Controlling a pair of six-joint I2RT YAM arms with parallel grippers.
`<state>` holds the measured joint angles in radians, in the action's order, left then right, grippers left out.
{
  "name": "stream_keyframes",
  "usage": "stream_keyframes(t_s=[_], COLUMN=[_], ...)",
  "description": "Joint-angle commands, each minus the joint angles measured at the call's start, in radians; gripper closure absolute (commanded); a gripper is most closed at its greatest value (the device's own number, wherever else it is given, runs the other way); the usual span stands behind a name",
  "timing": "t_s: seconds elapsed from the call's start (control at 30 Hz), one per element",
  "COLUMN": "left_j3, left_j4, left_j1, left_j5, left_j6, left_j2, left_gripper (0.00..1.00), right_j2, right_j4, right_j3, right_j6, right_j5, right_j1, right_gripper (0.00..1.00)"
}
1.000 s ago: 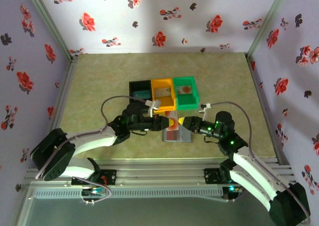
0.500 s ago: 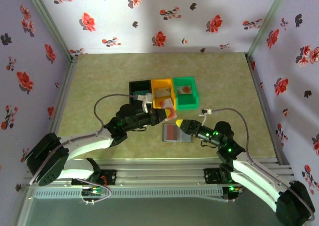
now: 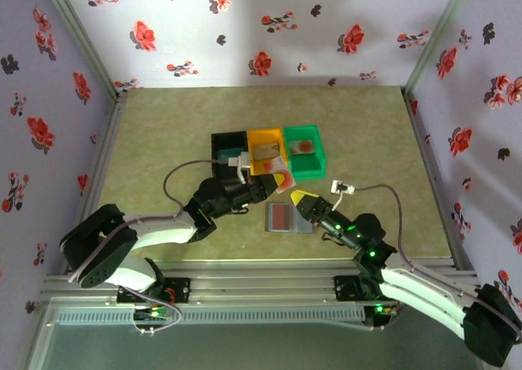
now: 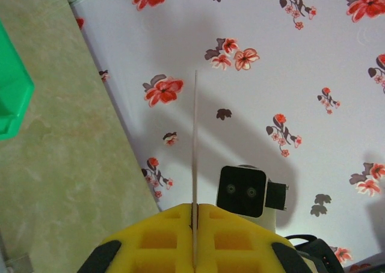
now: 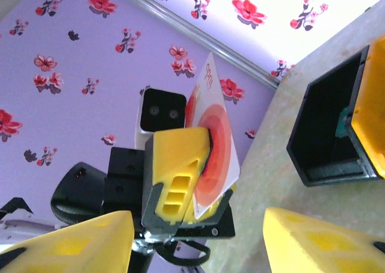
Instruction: Take the credit cards out of the card holder
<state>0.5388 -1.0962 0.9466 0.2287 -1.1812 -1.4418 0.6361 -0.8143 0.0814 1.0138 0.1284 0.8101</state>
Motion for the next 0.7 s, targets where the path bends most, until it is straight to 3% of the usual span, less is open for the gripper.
stream_keyframes(t_s=[0.0, 0.27, 0.67], left_j3=[0.01, 0.023, 0.035], left_j4=[-0.106, -0.121, -0.139], left_j1=[0.023, 0.062, 0.083], left_j5=[-0.036, -0.064, -0.086], left_j6=[-0.021, -0.012, -0.014], left_j2=[-0.011, -0.032, -0.058], left_gripper=[1.0, 1.0, 1.0], right_j2=[0.015, 0.058, 0.086], right_j4=[-0.1, -0.139, -0.182], right_j3=[0.006, 0.02, 0.03], right_j6=[-0.025, -0.032, -0.05], right_j5=[-0.059, -0.081, -0.066], right_j1=[0.011, 0.014, 0.025], right_gripper=[0.43, 0.58, 0.7])
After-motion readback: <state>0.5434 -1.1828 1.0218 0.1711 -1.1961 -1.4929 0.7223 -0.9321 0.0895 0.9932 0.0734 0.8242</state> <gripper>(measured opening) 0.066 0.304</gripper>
